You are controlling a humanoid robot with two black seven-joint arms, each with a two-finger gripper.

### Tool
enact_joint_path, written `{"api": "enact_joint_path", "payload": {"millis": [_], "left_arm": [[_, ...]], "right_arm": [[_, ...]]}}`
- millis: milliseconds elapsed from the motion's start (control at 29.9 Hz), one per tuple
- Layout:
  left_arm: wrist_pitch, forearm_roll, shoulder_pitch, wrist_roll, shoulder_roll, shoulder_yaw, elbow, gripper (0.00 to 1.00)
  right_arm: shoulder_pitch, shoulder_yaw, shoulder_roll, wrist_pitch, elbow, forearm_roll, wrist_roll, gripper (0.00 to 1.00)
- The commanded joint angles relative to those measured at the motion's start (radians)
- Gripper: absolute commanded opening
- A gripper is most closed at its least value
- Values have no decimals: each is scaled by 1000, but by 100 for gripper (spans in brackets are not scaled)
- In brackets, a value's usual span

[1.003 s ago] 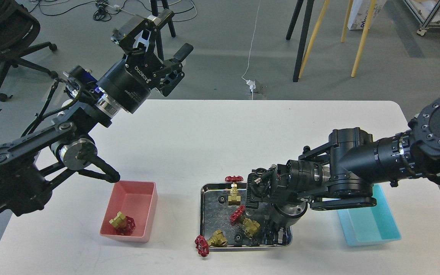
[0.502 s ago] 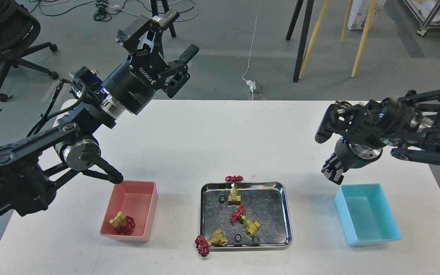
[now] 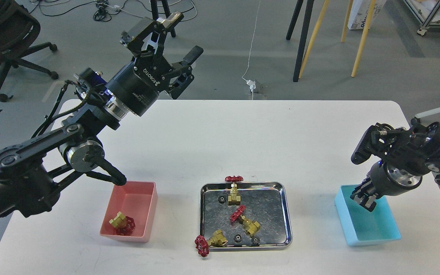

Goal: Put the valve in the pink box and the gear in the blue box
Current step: 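Open the right gripper to release the gear and lift away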

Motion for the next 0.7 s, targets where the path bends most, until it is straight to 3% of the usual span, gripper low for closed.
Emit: {"api": "enact_joint_path", "payload": {"millis": [0,33,67,100,435,568,669], "left_arm": [[0,0,5,0,-3,0,0,80],[2,0,8,0,-7,0,0,80],[0,0,8,0,-15,0,0,80],[2,0,8,0,-21,1,0,80],[2,4,-1,0,-20,-2,41,80],[-4,2,-36,0,-17,0,124,80],[-56,7,-86,0,-14,15,233,80]], "right_arm": [[-5,4,-16,0,0,1,-3,37],[-11,11,-22,0,0,4,-3,51],[-19,18,-35,0,-2,12,-6,79],[-22,26,-44,0,-2,15,-9,100],[-71,285,-165,0,-28,90,-14,100],[-148,498,-159,0,-118,422,-3,100],[-252,651,-130,-183,-151,837,10,100]]}}
